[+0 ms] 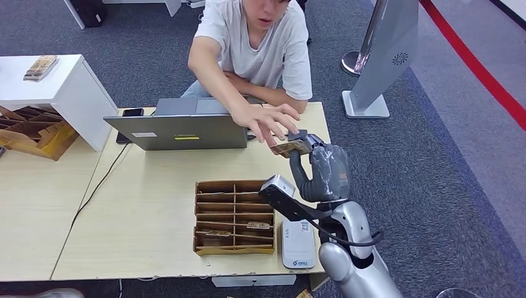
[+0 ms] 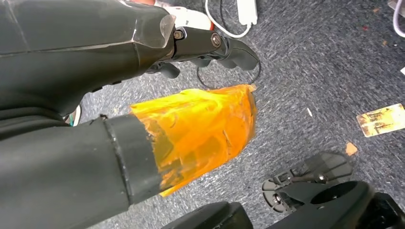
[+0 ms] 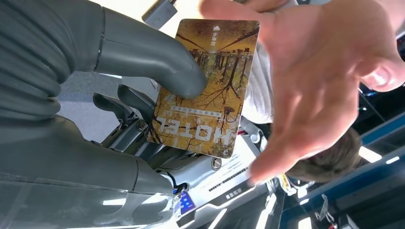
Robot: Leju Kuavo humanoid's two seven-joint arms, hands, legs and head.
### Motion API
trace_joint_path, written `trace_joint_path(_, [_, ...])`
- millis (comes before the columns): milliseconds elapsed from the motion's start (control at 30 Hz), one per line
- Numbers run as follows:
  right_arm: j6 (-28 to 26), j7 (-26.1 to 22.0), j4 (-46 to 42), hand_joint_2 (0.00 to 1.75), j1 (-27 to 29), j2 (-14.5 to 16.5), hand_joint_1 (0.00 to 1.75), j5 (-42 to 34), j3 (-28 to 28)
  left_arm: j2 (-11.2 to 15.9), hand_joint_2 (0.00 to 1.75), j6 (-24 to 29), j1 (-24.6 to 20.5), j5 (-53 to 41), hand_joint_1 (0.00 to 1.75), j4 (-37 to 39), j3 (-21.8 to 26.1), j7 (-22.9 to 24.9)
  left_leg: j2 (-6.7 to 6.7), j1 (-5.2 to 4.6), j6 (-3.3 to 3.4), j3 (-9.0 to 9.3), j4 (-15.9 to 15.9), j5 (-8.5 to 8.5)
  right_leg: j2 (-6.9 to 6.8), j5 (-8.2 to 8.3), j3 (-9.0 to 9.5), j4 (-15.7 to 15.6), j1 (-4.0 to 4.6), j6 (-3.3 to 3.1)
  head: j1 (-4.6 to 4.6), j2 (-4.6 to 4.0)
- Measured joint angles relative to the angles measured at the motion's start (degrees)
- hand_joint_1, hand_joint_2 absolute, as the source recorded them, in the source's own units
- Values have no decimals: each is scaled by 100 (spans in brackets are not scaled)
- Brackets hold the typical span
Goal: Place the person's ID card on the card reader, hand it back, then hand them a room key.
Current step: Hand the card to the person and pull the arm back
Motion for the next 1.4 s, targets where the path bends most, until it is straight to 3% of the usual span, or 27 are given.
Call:
trace_joint_path(233, [191, 87, 445, 175, -405, 110, 175, -4, 136, -4, 0, -56, -39, -63, 0, 0, -89, 43, 0, 0, 0, 0, 0, 1, 1, 1, 0, 1, 0, 0, 0, 0])
trace_joint_path(267, [214, 90, 495, 175, -442, 125, 162, -2, 156, -4, 0, -65, -45, -69, 0, 0, -105, 46, 0, 0, 0, 0, 0, 1, 1, 1, 0, 1, 0, 0, 0, 0])
trace_joint_path(367, [251, 94, 626, 175, -527, 159, 42, 5, 231, -8, 0, -86, -69, -83, 0, 0, -132, 49, -1, 0, 0, 0, 0, 1, -1, 1, 0, 1, 0, 1, 0, 0])
trace_joint_path(400, [261, 94, 660, 175, -546, 164, 10, 7, 257, -9, 0, -89, -76, -85, 0, 0, -134, 49, -1, 0, 0, 0, 0, 1, -1, 1, 0, 1, 0, 1, 0, 0])
trace_joint_path(433, [274, 94, 690, 175, -561, 167, 5, 8, 284, -10, 0, -91, -82, -87, 0, 0, -136, 49, -1, 0, 0, 0, 0, 1, -1, 1, 0, 1, 0, 1, 0, 0])
trace_joint_path(467, [285, 95, 717, 131, -572, 167, 0, 8, 309, -12, 0, -92, -87, -87, 0, 0, -138, 49, -1, 0, 0, 0, 0, 1, -1, 1, 0, 1, 0, 1, 0, 0])
trace_joint_path(567, [301, 106, 780, 0, -592, 167, 0, 8, 376, -15, 0, -92, -92, -82, 0, 0, -140, 49, -1, 0, 0, 0, 0, 1, -1, 1, 0, 1, 0, 1, 0, 0])
trace_joint_path(700, [251, 97, 820, 0, -593, 165, 0, -3, 424, -15, 0, -92, -92, -58, 0, 0, -141, 47, -1, 0, 0, 0, 1, 1, -1, 1, -1, 1, 0, 1, 0, 0])
trace_joint_path(967, [-281, -402, 466, 0, -301, 121, 0, -226, 474, -13, 0, -81, -89, 5, 0, 0, -140, 2, -1, 0, 0, -1, 1, 0, 0, 0, -5, 0, 0, 1, 0, 0])
trace_joint_path(1400, [-412, -672, -299, 0, 176, -6, 0, -496, 501, 3, 0, -24, -79, 80, 0, 0, -140, -2, 0, 0, 0, -2, 0, 0, 1, 0, -5, 0, 0, 1, 0, 0])
